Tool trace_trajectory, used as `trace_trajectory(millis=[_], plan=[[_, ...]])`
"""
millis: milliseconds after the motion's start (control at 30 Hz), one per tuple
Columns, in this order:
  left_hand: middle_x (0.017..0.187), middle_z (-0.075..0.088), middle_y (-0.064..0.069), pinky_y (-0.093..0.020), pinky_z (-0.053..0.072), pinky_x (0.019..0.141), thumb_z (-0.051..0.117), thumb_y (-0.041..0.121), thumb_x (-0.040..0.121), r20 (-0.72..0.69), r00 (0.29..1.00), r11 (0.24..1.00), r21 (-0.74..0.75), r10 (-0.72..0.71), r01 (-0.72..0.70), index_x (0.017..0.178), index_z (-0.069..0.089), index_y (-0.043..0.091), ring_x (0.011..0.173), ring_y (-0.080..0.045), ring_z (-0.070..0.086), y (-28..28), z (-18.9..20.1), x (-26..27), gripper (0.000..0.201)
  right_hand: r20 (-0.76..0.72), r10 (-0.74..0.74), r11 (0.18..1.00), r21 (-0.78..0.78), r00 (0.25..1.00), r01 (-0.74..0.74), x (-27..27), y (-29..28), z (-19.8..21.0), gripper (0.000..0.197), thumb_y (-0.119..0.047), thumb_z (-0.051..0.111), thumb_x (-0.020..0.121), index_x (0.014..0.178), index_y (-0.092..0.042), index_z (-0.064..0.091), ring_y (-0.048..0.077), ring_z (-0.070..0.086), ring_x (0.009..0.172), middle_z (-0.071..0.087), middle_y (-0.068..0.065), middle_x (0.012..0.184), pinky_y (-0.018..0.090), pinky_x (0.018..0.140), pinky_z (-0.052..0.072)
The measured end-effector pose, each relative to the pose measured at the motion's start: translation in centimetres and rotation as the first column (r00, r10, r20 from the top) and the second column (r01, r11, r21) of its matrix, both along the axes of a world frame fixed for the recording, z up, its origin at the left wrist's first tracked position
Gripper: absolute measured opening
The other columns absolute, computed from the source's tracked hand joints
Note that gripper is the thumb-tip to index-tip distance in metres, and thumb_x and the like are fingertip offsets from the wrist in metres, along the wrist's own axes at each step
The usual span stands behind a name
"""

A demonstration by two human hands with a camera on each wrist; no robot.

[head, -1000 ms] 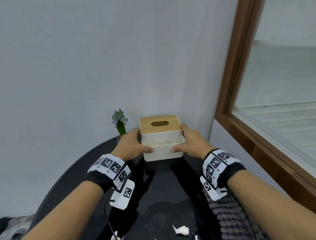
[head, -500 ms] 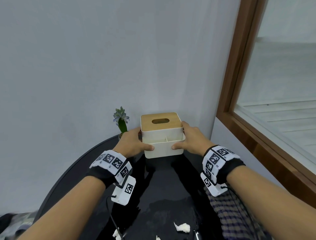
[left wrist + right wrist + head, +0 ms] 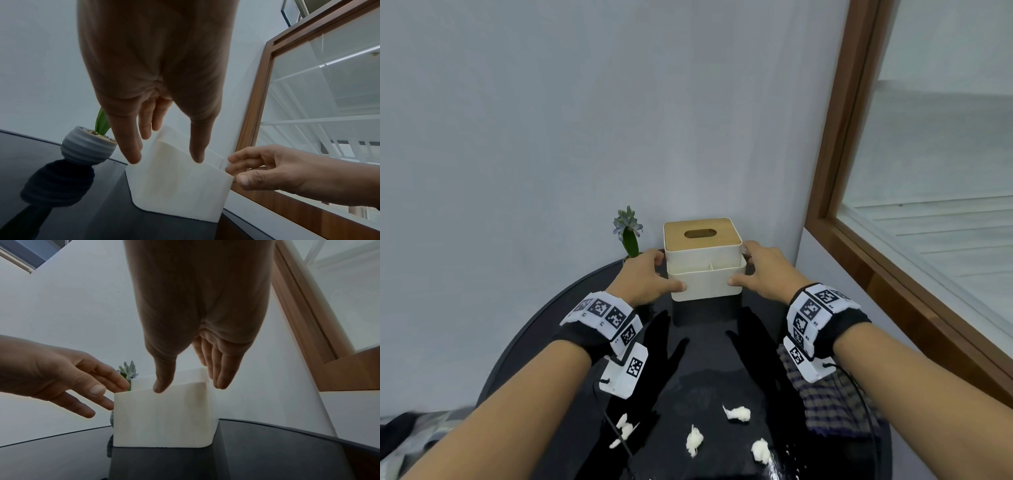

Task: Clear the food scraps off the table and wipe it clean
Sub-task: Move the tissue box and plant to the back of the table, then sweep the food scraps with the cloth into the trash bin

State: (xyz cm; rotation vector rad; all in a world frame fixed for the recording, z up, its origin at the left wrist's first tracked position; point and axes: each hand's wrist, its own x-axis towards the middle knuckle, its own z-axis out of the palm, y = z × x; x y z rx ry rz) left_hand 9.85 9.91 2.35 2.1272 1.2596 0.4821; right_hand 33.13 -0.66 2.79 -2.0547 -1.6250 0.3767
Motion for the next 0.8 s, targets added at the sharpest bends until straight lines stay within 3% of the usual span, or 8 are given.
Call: trace_trajectory(millis=[167,333,467,633,800], plan=[[0.140,0.054,0.000,-0.032,0.043,0.102,0.077,0.053,0.073,-0.077,0.997,0.998,0.061,-0.019,0.024,0.139,0.048,0.019,0.121,-0.016,0.055,-2.9,0.8,-1.4,0.080,0.048,0.029,0.999,0.027,0.998,-0.031,-1.7,-3.0,1.1,0.067,-0.042,0.076,0.077,0.131,-0.016,0.048,0.024,0.059,0.108,0.061,0.007,0.125,0.031,0.088,0.046],[0.142,0.052,0.002,-0.023,0.045,0.084,0.072,0.056,0.078,-0.119,0.992,0.996,0.062,-0.051,0.059,0.144,0.044,0.021,0.111,-0.012,0.059,-7.3,1.6,-4.1,0.081,0.133,0.074,0.996,0.030,0.988,-0.079,-3.7,-7.1,1.7,0.068,-0.050,0.071,0.079,0.133,-0.016,0.049,0.024,0.054,0.117,0.058,0.006,0.131,0.036,0.095,0.044],[0.142,0.054,0.000,-0.032,0.042,0.102,0.066,0.059,0.082,-0.169,0.984,0.992,0.105,-0.051,0.070,0.145,0.044,0.021,0.124,-0.017,0.054,-11.6,2.4,-6.9,0.077,0.199,0.075,0.997,0.002,0.977,-0.077,-5.4,-11.4,1.6,0.075,-0.056,0.061,0.084,0.143,-0.015,0.039,0.024,0.046,0.129,0.049,0.007,0.143,0.038,0.105,0.039],[0.139,0.057,-0.002,-0.027,0.039,0.093,0.064,0.057,0.084,-0.172,0.984,0.992,0.113,-0.036,0.057,0.144,0.045,0.022,0.125,-0.016,0.055,-17.2,2.3,-10.3,0.072,0.196,0.087,0.996,-0.005,0.977,-0.087,-8.2,-16.9,0.7,0.065,-0.050,0.049,0.094,0.146,-0.013,0.035,0.025,0.046,0.130,0.041,0.007,0.149,0.036,0.106,0.037],[0.144,0.052,0.002,-0.025,0.040,0.093,0.064,0.057,0.084,-0.148,0.987,0.990,0.116,-0.060,0.077,0.146,0.044,0.021,0.125,-0.014,0.054,-21.9,0.3,-13.0,0.074,0.228,0.115,0.992,0.017,0.967,-0.122,-10.2,-21.4,-1.9,0.066,-0.050,0.046,0.094,0.145,-0.010,0.037,0.021,0.038,0.138,0.042,0.007,0.150,0.032,0.112,0.029]])
